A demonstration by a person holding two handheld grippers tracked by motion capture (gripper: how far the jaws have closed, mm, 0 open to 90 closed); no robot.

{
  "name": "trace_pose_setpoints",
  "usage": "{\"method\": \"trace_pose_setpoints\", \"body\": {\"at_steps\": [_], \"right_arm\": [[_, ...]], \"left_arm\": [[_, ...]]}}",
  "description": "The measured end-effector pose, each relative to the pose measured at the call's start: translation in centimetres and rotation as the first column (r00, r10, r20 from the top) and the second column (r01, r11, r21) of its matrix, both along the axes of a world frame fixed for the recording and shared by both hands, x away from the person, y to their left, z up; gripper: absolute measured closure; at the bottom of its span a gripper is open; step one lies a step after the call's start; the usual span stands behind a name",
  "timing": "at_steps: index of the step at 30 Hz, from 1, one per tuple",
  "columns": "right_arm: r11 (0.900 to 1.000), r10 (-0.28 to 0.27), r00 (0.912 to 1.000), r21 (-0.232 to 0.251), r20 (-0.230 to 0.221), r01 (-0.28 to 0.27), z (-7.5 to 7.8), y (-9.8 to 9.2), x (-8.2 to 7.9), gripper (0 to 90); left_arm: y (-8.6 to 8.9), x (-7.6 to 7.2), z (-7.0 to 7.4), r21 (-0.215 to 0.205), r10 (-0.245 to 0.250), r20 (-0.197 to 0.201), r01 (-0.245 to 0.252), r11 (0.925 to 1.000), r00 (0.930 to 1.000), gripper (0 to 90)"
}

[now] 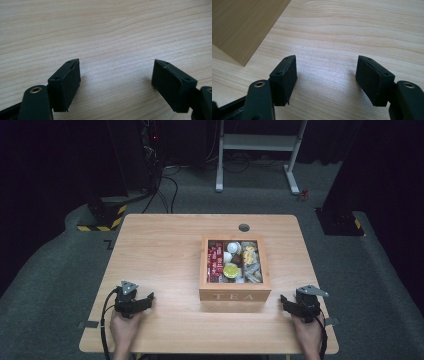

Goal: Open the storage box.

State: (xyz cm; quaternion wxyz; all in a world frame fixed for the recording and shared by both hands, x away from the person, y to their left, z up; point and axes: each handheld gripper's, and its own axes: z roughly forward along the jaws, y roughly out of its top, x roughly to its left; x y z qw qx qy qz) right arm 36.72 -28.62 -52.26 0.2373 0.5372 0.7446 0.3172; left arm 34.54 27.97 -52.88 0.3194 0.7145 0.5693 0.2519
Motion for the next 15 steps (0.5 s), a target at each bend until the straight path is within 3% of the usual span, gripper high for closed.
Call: {"method": "trace_pose_setpoints", "body": {"at_steps": [15], "right_arm": [[1.0,-0.003,1.0,0.0,0.0,0.003,0.01,0.02,0.01,33.9]], "left_arm": [[0.0,0.01,0.0,0.0,0.001,0.0,-0.001,1.0,1.0,23.3]]}}
